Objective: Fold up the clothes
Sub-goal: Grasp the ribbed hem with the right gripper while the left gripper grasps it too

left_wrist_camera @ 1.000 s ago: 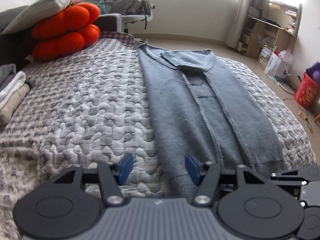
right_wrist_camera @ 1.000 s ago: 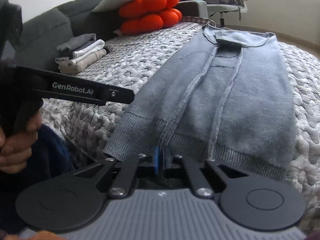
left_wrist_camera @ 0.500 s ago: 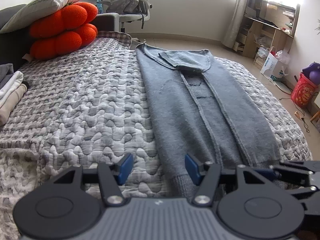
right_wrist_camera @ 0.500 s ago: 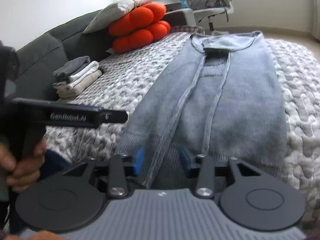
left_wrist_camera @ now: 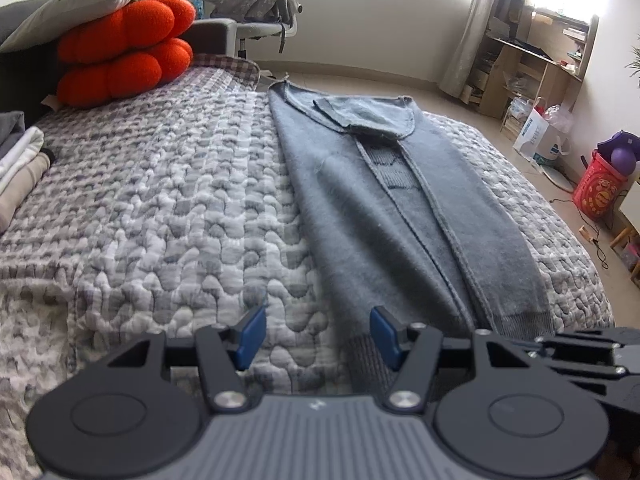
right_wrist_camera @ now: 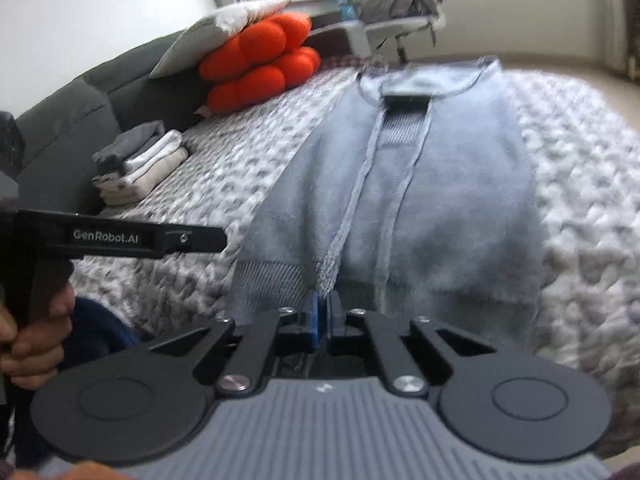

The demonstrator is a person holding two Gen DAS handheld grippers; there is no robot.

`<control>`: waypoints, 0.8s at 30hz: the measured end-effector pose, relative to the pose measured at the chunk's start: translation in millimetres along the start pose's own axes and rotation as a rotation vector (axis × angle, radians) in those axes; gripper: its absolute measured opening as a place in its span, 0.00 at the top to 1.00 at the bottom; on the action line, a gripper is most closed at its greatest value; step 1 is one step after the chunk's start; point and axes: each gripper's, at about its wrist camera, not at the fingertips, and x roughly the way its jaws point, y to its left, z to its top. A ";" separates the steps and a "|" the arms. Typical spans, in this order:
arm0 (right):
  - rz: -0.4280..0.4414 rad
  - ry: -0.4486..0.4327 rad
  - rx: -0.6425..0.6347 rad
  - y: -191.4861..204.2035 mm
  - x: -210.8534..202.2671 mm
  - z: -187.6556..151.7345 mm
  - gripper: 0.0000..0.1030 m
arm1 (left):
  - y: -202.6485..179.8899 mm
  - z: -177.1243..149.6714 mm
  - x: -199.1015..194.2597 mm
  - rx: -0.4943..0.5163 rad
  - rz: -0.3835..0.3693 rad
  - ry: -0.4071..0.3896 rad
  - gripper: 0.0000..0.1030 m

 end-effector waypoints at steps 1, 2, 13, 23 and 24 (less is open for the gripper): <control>0.003 0.015 -0.001 0.1 3.4 -1.3 0.96 | -1.6 -2.5 0.2 0.002 -0.006 0.011 0.43; 0.000 0.017 0.014 -1.0 4.8 -0.6 0.95 | -3.3 -5.1 0.3 0.005 -0.013 0.021 0.43; 0.013 -0.051 0.033 -7.1 -5.0 25.0 0.90 | -18.2 -16.9 5.7 0.018 -0.056 0.066 0.60; 0.004 0.037 0.003 -17.9 57.9 72.3 0.86 | -24.5 -18.6 23.4 -0.018 -0.030 0.119 0.58; 0.015 0.054 -0.010 -17.7 63.3 70.3 0.92 | -25.1 -19.0 24.8 -0.020 -0.023 0.120 0.58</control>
